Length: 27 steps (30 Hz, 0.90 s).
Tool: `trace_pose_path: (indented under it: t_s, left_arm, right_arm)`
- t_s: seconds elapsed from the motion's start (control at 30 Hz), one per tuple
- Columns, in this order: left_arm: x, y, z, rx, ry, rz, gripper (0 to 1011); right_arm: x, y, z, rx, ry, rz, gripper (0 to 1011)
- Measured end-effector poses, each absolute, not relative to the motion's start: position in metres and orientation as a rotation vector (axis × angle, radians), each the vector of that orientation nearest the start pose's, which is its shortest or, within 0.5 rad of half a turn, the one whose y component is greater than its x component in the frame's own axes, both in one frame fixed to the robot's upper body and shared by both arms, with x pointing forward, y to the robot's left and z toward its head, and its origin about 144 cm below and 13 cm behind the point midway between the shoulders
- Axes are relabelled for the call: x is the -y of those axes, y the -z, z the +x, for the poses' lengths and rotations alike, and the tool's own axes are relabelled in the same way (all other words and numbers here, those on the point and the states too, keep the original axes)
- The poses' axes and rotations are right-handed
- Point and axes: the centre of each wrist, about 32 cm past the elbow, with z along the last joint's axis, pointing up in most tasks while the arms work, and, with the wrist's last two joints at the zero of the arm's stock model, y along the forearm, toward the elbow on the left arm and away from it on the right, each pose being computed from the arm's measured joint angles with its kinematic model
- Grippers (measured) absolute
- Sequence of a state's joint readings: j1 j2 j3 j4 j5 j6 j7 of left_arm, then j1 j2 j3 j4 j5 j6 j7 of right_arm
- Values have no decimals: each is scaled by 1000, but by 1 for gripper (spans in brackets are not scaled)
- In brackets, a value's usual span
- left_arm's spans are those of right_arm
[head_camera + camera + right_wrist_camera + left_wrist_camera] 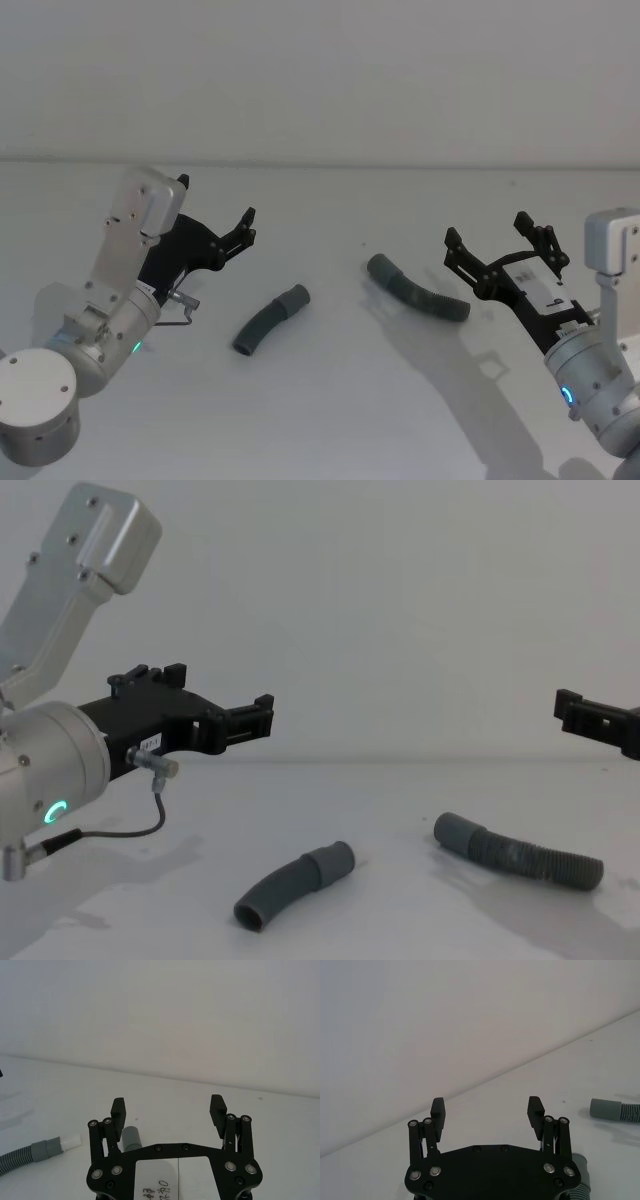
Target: Use both hands to pick up one end of the pipe from the table, align the ends, and insert them.
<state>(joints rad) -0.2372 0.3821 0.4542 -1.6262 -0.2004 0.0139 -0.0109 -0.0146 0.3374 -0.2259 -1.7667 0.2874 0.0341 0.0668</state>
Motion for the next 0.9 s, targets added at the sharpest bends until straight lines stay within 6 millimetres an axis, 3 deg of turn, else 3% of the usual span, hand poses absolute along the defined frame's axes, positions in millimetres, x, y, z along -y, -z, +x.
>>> trace_pose_path:
  t_s: [0.9]
  left_arm:
    - [-198, -1205, 492, 267, -1123, 61, 1001]
  right_arm:
    - [237, -1189, 443, 75, 1229, 26, 1001]
